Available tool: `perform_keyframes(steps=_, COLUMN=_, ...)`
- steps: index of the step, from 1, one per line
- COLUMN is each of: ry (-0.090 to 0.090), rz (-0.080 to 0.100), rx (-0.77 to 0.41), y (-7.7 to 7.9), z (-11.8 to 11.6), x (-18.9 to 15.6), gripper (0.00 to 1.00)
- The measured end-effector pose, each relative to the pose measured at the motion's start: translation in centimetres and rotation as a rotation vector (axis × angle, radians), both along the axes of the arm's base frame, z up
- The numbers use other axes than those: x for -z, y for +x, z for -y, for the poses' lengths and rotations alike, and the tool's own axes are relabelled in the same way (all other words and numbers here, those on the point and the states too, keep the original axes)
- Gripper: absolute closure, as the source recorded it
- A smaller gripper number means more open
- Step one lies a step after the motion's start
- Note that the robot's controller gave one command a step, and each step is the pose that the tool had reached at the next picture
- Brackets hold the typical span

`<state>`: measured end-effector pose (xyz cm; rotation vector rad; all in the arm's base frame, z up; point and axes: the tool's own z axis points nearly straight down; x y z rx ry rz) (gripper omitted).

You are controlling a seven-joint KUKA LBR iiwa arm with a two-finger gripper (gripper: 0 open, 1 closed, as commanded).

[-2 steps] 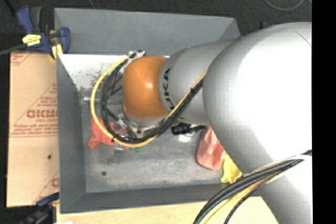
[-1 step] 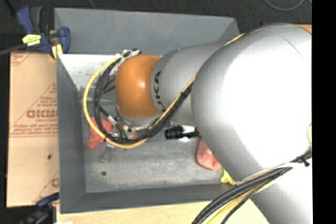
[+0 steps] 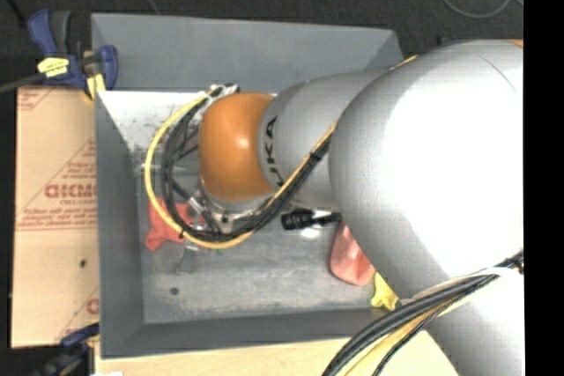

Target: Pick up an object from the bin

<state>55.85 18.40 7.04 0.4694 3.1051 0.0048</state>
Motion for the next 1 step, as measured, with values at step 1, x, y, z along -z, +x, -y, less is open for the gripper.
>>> perform_keyframes(steps=1, ry=0.004, rz=0.007, rx=0.074, y=0.22, z=-0.45, x=-0.07, gripper=1.0)
